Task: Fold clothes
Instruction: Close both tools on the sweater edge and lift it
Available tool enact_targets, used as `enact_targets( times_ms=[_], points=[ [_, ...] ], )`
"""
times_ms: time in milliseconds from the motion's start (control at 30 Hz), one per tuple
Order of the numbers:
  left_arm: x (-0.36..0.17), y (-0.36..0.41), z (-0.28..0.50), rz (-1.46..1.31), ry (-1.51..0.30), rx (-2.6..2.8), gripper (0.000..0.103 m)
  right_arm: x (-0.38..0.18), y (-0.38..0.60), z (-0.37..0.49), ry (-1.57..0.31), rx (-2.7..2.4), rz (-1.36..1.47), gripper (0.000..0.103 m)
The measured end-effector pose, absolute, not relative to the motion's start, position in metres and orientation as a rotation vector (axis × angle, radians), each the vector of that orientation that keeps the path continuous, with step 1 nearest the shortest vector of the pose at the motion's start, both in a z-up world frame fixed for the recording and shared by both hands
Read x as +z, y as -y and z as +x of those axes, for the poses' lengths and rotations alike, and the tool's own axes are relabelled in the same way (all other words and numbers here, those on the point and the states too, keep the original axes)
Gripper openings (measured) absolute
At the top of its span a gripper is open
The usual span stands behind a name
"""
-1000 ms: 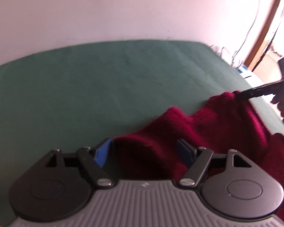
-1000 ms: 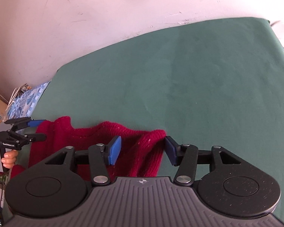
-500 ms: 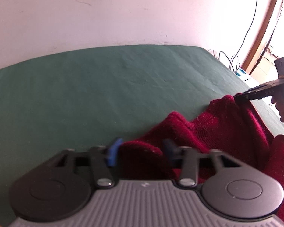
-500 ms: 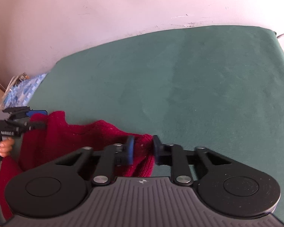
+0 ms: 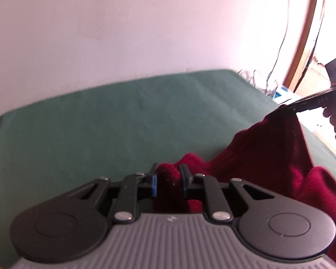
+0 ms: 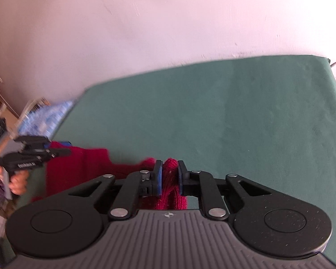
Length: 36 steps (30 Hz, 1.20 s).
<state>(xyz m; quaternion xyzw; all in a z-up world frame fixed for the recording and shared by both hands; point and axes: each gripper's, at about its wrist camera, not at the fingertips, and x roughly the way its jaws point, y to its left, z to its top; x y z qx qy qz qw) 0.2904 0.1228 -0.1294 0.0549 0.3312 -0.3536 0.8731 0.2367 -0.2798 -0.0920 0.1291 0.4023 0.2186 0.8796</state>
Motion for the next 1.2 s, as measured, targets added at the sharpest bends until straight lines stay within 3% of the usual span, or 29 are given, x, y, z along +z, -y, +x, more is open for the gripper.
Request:
enact_targets(
  times_ms=[367,433,500,933,1000,1067,1200],
  points=[
    [-0.080,-0.143,0.227,0.117,-0.591,-0.778,0.015,-0.046,0.279,0.173,-0.729,0.620,0.365,0.014],
    [-0.073,-0.151,0.211,0.113,-0.582,-0.787,0.006,-0.041,0.279,0.157,-0.727,0.660,0.356,0.014],
    [-0.069,-0.160,0.196,0.117,-0.580,-0.799,0.005,-0.037,0.279,0.142,-0.738,0.696,0.333,0.014],
    [-0.099,-0.165,0.130,0.282,-0.655,-0.813,0.002,-0.067,0.269,0.089,-0.859,0.664,0.211,0.010],
    [-0.099,-0.156,0.129,0.324,-0.634,-0.805,0.004,-0.074,0.266,0.086,-0.875,0.650,0.197,0.010],
    [-0.096,-0.148,0.131,0.344,-0.620,-0.807,0.017,-0.081,0.264,0.083,-0.889,0.645,0.209,0.010],
    [-0.095,-0.132,0.142,0.396,-0.607,-0.799,0.020,-0.083,0.261,0.078,-0.886,0.648,0.245,0.010]
  ],
)
